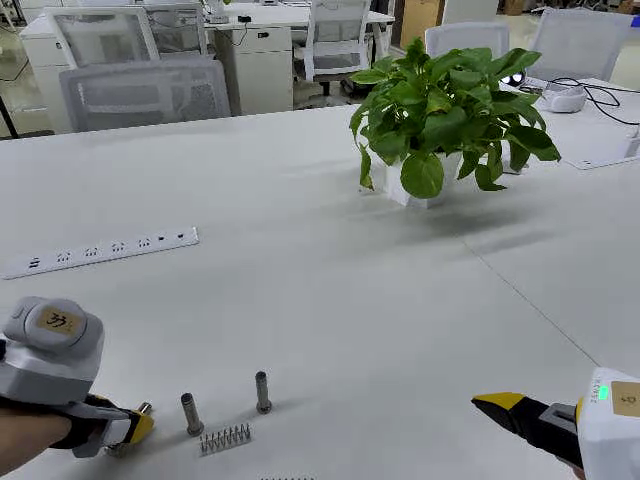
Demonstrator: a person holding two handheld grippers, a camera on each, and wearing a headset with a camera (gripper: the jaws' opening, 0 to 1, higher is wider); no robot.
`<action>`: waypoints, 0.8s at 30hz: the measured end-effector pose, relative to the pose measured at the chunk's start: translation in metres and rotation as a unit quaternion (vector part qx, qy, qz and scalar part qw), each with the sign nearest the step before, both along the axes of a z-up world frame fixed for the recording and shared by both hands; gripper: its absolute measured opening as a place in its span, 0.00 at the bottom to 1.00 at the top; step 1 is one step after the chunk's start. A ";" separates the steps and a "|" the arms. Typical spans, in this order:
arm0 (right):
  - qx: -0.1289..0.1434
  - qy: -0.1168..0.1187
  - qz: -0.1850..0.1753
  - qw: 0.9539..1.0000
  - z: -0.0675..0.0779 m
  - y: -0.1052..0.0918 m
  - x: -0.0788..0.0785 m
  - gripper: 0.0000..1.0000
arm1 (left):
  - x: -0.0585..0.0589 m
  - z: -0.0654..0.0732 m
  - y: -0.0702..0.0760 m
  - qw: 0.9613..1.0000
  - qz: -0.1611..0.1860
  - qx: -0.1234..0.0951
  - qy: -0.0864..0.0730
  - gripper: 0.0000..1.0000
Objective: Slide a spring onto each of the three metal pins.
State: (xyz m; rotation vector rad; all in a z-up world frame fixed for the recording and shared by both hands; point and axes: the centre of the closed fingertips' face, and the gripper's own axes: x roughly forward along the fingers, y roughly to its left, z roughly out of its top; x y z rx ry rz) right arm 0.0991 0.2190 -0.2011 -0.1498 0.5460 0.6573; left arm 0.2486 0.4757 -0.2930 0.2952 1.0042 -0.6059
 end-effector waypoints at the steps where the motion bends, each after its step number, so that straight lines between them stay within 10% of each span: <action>1: 0.000 0.000 -0.002 1.000 0.000 -0.001 0.000 0.90 | 0.001 0.000 0.000 1.000 -0.001 0.002 -0.001 0.27; 24: -0.009 -0.001 0.010 1.000 -0.001 0.006 -0.003 0.89 | 0.006 -0.006 -0.002 0.994 -0.027 0.097 0.032 0.10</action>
